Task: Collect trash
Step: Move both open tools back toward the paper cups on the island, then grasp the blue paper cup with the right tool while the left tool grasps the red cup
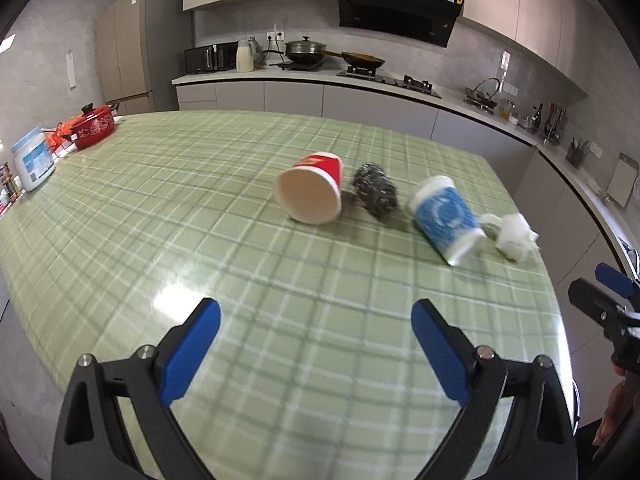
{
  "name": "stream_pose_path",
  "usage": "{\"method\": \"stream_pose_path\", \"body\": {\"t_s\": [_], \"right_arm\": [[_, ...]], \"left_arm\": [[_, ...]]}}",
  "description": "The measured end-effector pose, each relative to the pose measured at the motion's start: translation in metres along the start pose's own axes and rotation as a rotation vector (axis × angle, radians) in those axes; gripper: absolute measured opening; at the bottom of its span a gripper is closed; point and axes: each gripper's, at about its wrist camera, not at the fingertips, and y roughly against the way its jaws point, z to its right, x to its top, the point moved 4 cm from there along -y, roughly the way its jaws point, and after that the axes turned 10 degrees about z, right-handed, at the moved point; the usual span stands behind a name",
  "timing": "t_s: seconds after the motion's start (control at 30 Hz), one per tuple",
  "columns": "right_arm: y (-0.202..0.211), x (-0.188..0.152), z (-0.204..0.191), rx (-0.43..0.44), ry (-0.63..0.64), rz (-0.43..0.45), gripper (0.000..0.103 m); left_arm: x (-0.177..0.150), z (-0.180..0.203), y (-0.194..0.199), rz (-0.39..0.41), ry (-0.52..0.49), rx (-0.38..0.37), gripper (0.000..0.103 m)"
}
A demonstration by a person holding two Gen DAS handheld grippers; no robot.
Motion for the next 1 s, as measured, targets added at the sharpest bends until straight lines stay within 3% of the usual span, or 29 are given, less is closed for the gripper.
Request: {"method": "stream_pose_path", "body": {"t_s": [0.4,0.6,0.8,1.0], "right_arm": [[-0.085,0.018,-0.027,-0.003,0.019,-0.065,0.103],[-0.120,0.022,-0.031,0.003,0.028,-0.098,0.100],[-0.150,0.022,-0.033,0.010,0.024,-0.132,0.089],[-0.169,0.021,-0.035,0.015,0.008,-0.147,0.088]], "left_arm": [[0.037,-0.020,-0.087,-0.040,-0.028,-0.059,0.097],[0.049,-0.014,-0.112,-0.052,-0.036,-0.093,0.097],[0.055,-0.011,-0.132,-0.062,-0.048,-0.103,0.097],[0.055,-0.010,-0.143,-0.073,-0.052,-0.117,0.097]]}}
